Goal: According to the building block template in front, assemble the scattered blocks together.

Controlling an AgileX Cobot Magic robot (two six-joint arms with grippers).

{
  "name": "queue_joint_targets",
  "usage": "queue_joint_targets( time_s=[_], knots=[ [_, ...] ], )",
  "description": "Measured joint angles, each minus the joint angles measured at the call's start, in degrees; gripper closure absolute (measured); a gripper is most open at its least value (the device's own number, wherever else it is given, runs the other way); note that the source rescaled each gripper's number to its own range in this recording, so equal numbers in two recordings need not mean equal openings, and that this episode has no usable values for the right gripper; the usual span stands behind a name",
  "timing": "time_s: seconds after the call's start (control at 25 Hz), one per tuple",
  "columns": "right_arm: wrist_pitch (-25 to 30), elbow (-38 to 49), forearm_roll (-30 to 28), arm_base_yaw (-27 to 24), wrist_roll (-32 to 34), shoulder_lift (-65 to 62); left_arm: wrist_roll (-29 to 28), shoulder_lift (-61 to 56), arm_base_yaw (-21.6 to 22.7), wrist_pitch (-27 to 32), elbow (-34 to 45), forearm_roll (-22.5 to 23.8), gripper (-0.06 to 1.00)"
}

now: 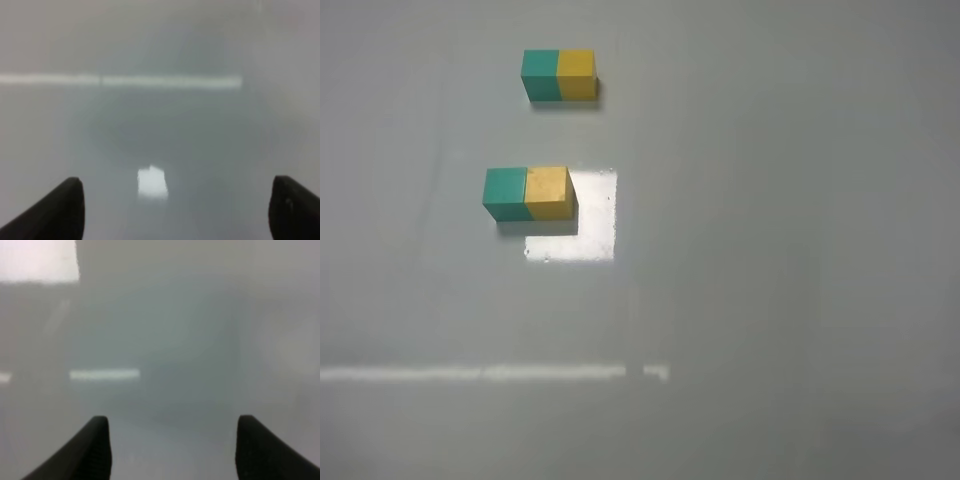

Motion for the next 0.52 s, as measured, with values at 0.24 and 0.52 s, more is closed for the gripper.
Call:
queue_joint_targets(
  time_s=[0.24, 0.52],
  knots=[
    [0.0, 0.0, 0.0, 0.0, 0.0, 0.0, -1.2, 0.0, 0.0, -5.2, 2.2, -0.1, 0.22],
    [0.0, 0.0, 0.0, 0.0, 0.0, 0.0, -1.5, 0.0, 0.0, -5.7, 2.2, -0.1, 0.22]
  ],
)
